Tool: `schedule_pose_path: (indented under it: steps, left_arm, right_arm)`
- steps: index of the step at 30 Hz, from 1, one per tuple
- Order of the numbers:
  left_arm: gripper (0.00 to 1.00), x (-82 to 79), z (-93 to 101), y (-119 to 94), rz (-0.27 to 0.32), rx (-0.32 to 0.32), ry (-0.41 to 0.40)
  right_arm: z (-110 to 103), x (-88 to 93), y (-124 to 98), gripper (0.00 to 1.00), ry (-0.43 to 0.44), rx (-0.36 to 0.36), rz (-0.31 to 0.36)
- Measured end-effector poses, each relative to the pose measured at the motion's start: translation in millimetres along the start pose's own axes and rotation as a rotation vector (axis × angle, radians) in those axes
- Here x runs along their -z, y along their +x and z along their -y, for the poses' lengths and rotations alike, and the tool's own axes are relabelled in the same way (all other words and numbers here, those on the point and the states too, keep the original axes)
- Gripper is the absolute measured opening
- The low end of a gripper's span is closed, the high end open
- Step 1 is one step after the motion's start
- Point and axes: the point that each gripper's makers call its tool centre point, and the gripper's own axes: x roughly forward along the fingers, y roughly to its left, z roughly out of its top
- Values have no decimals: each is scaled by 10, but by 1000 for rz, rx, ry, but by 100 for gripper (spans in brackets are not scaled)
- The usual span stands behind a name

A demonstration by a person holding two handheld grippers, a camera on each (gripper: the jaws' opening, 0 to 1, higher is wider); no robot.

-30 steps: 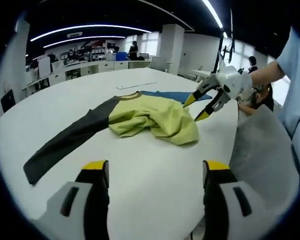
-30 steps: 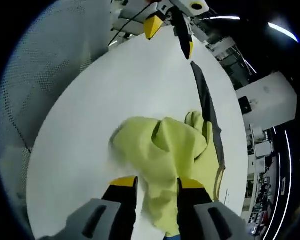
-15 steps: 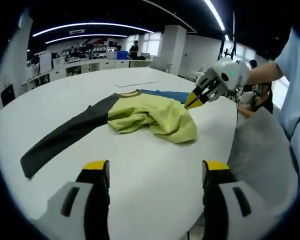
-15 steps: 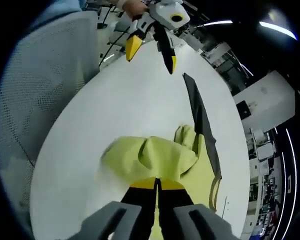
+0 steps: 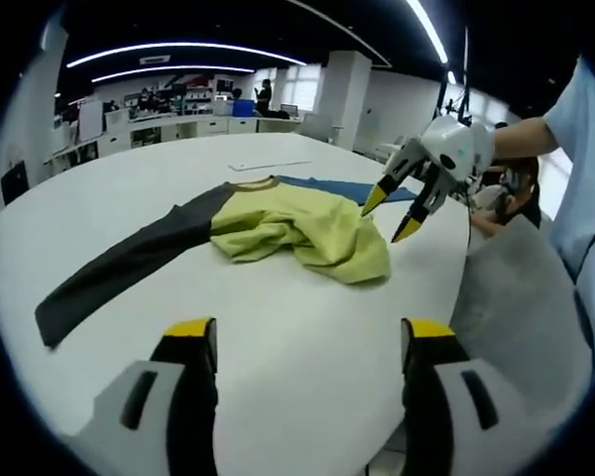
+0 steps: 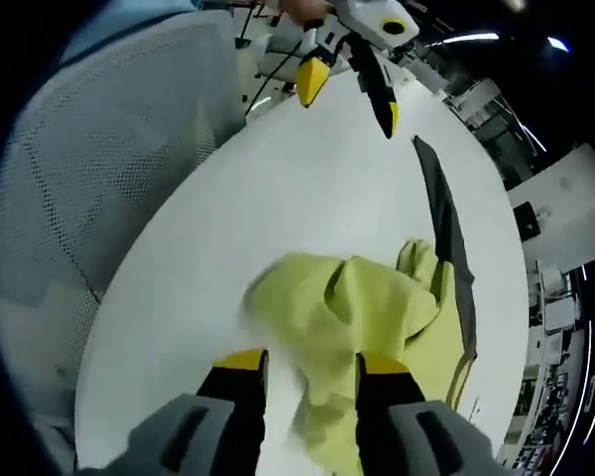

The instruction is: Fold the garment on the visible template until the final outline fits inside the template.

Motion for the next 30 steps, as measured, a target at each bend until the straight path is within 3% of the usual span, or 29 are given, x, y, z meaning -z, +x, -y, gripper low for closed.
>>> schedule_pose_path:
  steps: [6, 12, 19, 25, 30]
  left_arm:
    - [73, 24, -3, 5, -3, 1, -7]
    - [72, 50, -3, 0, -7, 0, -15]
    - [72, 71, 3, -7, -11, -1, -21]
    - [72, 61, 14, 8, -10, 4, -22]
    - [72, 59, 27, 35, -10, 10, -26]
  right_arm:
    - [126, 78, 63, 25, -16, 56, -37]
    - [183, 62, 55, 0, 8, 64, -21]
    - [289, -23, -54, 0, 73, 44, 24]
    - [672, -49, -136, 0, 153, 89, 51]
    - [900, -12, -42, 0, 193, 81, 39]
